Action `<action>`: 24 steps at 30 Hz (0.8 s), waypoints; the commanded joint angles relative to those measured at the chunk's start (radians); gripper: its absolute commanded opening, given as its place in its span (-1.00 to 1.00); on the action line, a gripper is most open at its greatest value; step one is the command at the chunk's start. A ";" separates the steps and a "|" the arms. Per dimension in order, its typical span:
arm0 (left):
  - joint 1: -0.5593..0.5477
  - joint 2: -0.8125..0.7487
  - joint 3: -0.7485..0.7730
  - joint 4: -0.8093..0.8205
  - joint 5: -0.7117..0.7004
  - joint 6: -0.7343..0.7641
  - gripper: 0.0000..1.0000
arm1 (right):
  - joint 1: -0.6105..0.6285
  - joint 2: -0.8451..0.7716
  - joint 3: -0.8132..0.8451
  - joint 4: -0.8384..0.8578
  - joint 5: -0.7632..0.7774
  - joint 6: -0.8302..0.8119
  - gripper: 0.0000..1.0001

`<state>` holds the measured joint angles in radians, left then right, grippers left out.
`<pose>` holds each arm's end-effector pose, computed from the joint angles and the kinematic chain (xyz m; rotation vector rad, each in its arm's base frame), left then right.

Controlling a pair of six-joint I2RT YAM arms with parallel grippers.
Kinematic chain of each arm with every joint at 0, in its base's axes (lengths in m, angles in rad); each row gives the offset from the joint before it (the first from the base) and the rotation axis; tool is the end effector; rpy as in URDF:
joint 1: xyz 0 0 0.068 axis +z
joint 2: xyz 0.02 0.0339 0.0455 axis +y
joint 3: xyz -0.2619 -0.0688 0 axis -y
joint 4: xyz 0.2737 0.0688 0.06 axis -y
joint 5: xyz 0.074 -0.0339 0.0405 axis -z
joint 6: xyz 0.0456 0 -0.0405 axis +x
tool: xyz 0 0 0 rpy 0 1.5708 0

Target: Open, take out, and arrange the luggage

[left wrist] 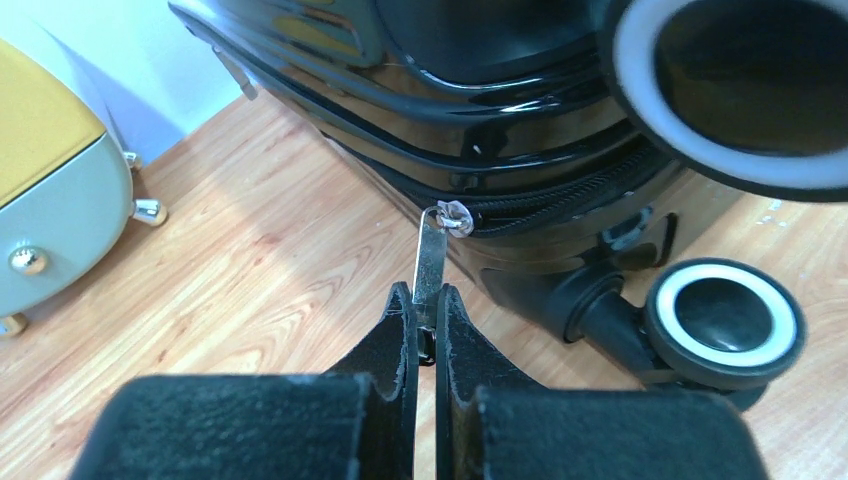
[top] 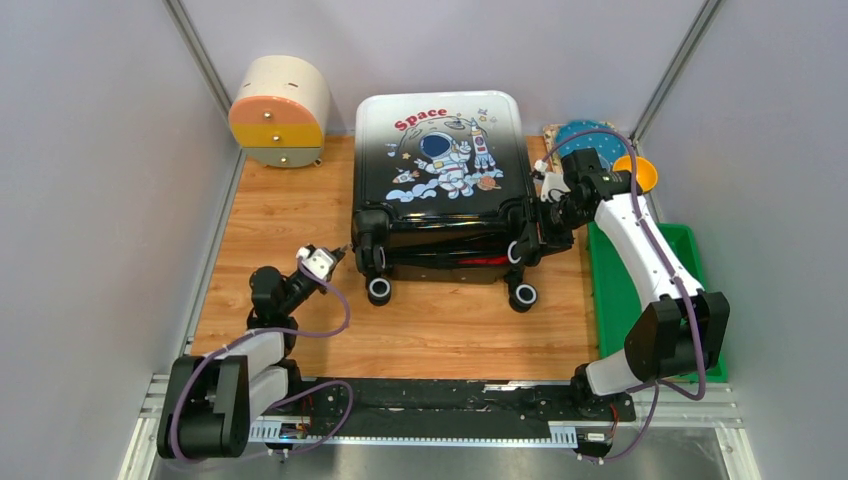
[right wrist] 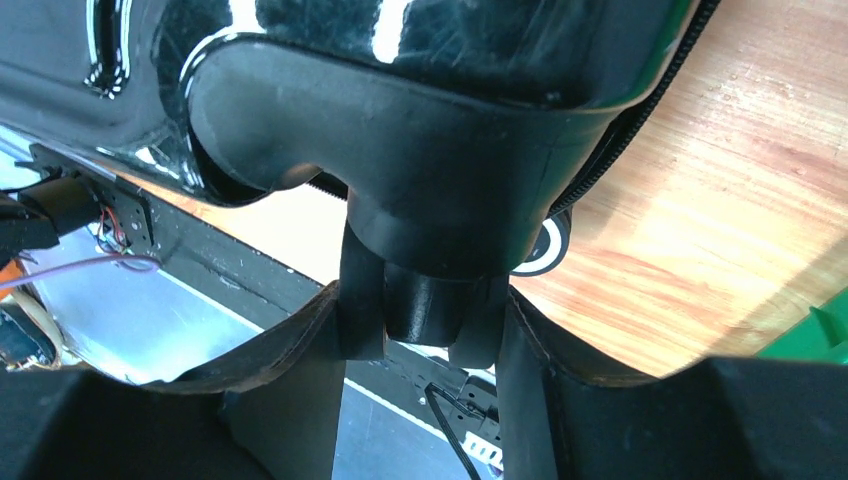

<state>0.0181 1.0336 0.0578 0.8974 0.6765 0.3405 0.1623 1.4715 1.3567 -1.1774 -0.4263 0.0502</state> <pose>0.1988 -0.0250 0.1369 0.7507 1.4574 -0.2826 0.2975 0.0678 0.2913 -0.2452 2.8309 0.6535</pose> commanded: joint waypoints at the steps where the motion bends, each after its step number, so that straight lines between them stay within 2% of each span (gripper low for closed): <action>1: 0.040 0.095 0.103 0.130 -0.077 0.042 -1.00 | -0.026 -0.025 0.036 -0.145 -0.028 -0.180 -1.00; 8: 0.042 0.365 0.309 0.222 -0.123 -0.029 -1.00 | -0.047 -0.028 -0.013 -0.143 -0.031 -0.225 -1.00; 19: 0.042 0.669 0.602 0.271 -0.123 -0.126 -1.00 | -0.084 -0.020 -0.044 -0.154 -0.031 -0.260 -1.00; 24: 0.040 0.744 0.708 0.268 -0.146 -0.184 -1.00 | -0.089 -0.010 -0.025 -0.160 -0.032 -0.263 -1.00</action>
<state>0.0154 1.7527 0.6464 1.0008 0.7307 0.2024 0.1070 1.4723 1.3270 -1.1816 -0.5591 -0.0338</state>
